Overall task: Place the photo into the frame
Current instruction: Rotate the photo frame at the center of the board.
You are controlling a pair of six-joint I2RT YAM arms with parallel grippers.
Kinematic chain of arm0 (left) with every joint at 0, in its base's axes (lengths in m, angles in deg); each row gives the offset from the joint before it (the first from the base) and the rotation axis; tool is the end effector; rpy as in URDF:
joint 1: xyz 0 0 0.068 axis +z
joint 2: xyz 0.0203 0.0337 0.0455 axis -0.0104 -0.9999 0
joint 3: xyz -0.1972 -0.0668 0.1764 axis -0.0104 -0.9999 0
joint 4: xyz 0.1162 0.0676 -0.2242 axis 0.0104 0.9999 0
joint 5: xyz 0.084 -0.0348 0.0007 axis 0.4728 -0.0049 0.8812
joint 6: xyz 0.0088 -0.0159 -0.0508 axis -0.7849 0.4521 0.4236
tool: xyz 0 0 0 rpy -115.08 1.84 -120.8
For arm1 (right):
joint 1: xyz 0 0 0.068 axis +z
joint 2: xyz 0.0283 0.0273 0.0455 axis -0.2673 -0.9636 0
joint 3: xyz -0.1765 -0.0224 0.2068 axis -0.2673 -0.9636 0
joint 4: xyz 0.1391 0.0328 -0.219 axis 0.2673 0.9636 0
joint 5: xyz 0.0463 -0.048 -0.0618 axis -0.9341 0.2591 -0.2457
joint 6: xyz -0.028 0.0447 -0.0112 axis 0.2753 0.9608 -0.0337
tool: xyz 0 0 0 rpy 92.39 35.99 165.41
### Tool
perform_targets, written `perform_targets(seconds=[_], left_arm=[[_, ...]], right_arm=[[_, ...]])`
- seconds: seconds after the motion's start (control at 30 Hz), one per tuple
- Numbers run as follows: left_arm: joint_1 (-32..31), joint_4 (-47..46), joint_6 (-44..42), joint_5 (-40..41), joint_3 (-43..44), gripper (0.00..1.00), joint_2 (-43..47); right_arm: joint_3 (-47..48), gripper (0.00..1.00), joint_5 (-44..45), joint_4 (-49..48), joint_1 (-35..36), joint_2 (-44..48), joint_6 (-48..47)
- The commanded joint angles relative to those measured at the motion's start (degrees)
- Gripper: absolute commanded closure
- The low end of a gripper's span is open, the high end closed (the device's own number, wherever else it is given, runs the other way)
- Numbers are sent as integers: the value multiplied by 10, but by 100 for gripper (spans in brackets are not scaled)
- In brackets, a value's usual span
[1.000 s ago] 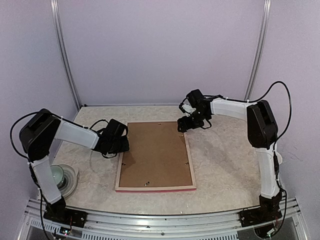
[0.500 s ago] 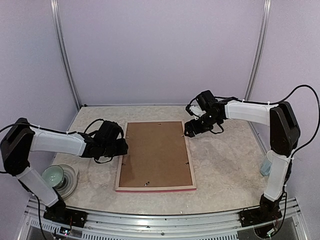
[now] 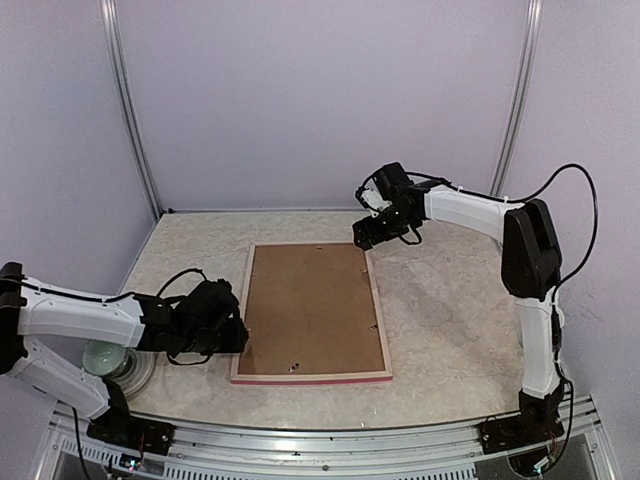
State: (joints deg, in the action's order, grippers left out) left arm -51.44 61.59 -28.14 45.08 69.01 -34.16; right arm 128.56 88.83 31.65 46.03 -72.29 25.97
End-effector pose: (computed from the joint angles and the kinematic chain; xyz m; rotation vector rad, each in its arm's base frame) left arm 0.1573 -0.1831 0.1636 -0.0077 2.4867 -0.3264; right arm 0.4202 0.2472 0.2299 -0.5588 2.4157 0.2437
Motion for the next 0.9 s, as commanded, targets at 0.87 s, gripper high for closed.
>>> perform_targets(seconds=[0.87], left_arm=[[-23, 27, 41, 45, -15, 69, -32]], right_arm=[[132, 13, 72, 7, -40, -170, 29]])
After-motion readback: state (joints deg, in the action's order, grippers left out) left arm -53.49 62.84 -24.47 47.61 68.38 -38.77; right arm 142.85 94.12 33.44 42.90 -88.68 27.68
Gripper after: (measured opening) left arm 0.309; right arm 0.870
